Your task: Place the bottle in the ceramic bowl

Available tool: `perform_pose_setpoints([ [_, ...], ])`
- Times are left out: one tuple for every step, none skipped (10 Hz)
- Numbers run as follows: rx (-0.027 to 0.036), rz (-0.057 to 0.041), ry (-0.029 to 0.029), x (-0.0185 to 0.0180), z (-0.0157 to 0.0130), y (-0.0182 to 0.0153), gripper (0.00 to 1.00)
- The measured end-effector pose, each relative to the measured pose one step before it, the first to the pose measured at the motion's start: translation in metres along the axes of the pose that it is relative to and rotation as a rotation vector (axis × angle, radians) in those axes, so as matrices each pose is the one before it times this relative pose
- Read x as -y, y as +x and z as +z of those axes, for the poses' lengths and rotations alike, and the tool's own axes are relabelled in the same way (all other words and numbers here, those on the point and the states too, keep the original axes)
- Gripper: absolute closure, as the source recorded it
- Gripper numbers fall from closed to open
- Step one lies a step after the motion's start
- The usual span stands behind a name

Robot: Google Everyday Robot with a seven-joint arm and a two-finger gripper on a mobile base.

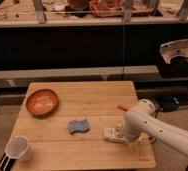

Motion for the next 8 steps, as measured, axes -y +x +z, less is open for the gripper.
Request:
perform_pose_setpoints([
  [0.00226,-0.00146,0.00359,0.00167,0.00044,-0.00337,0.31],
  [0.00159,-0.00305,0.00455,0.00228,0.00044,-0.00394,0.38],
  [0.00100,-0.00371,-0.00178,0.00098,0.00154,-0.00459,0.41],
  [0.00163,-0.00016,-0.00862,-0.00182,0.00158,-0.00223,0.40],
  [0.00552,0.00263,0.00455,0.00021,0.00161,-0.00071,0.42],
  [0.00505,0.00067,0.00532,-0.00094,0.00082,-0.00058,0.49],
  [0.00382,-0.00029,0.00505,-0.00027,0.00039,-0.00120,0.58],
  [0.00061,-0.00414,0.00320,-0.00006,0.00029,-0.00151,0.68],
])
